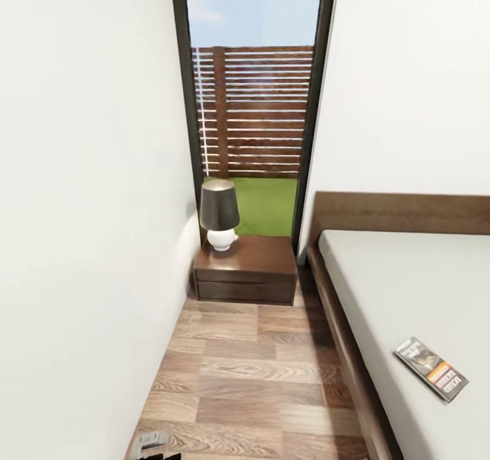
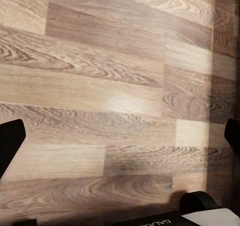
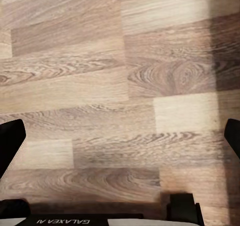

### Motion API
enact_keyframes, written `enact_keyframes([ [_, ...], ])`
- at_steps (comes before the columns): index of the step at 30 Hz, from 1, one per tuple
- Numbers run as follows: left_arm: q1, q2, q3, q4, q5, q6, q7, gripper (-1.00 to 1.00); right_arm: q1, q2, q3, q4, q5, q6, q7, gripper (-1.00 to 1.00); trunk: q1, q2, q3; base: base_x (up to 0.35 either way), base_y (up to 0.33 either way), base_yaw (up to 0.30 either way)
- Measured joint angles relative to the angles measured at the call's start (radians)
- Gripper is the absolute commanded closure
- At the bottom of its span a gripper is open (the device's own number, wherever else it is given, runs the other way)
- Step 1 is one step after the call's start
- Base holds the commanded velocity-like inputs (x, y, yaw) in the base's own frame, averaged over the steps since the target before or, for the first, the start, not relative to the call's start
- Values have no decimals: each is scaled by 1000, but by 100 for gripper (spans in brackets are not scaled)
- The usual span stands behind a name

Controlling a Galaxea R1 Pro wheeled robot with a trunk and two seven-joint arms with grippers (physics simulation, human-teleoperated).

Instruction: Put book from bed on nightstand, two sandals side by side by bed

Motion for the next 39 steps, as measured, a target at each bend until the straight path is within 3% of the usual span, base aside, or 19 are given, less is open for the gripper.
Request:
enact_keyframes([
  [39,0,0,0,0,0,0,0,-100,0,0,0,0,0,0,2,-100,0,0,0,329,21,-1],
])
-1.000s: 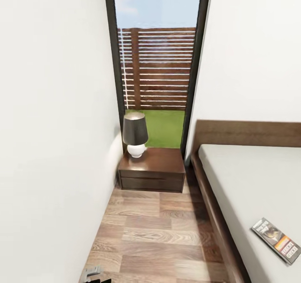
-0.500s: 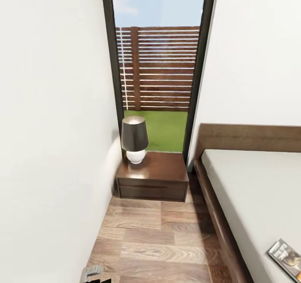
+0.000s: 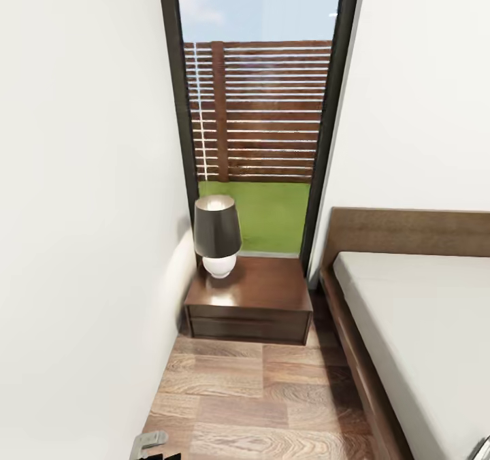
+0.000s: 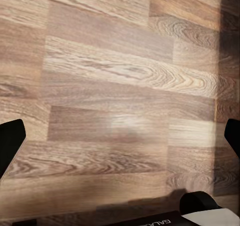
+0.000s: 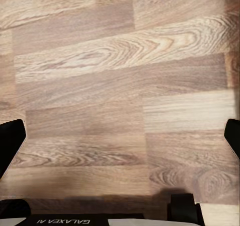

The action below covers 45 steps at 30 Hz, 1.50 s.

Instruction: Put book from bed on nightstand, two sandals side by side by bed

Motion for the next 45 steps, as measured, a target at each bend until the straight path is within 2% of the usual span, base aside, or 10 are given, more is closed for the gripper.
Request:
enact_keyframes([
  [9,0,0,0,0,0,0,0,-100,0,0,0,0,0,0,-1,-100,0,0,0,313,0,-118],
  [45,0,0,0,0,0,0,0,-100,0,0,0,0,0,0,0,-100,0,0,0,281,15,-2],
])
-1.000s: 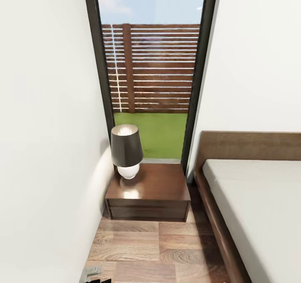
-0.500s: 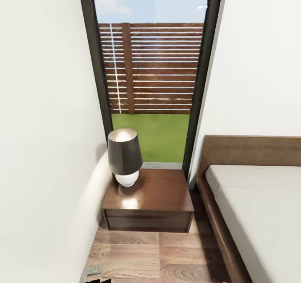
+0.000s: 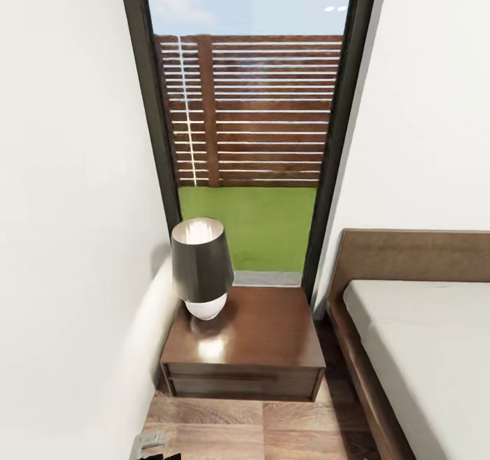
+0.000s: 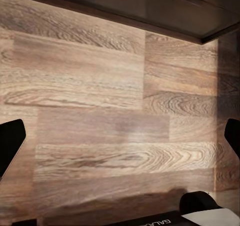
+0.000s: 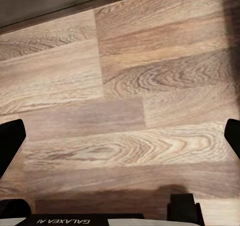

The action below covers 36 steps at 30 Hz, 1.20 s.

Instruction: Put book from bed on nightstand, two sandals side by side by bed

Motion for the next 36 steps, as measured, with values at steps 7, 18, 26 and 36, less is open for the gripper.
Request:
enact_keyframes([
  [7,0,0,0,0,0,0,0,-100,0,0,0,0,0,0,0,-100,0,0,0,300,0,0],
  [18,0,0,0,0,0,0,0,-100,0,-5,0,0,-1,0,2,-100,1,0,0,66,0,0],
  [26,0,0,0,0,0,0,0,-100,0,-6,0,0,-1,1,5,-100,0,0,0,47,0,0],
  [36,0,0,0,0,0,0,0,-100,0,-6,0,0,-1,1,4,-100,0,0,0,185,0,0],
])
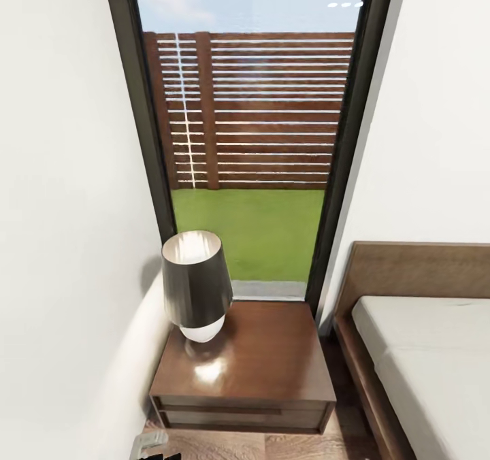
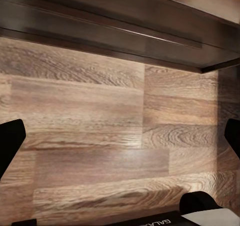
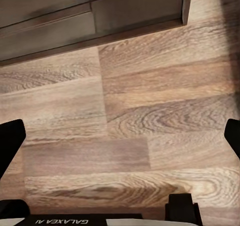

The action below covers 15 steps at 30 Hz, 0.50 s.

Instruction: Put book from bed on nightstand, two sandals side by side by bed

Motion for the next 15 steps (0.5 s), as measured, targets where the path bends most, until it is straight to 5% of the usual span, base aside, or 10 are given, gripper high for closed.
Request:
enact_keyframes([
  [6,0,0,0,0,0,0,0,-100,0,0,0,0,1,0,1,-100,0,0,0,14,0,-19],
  [15,0,0,0,0,0,0,0,-100,1,0,0,0,-3,0,1,-100,0,0,0,1,0,-239],
])
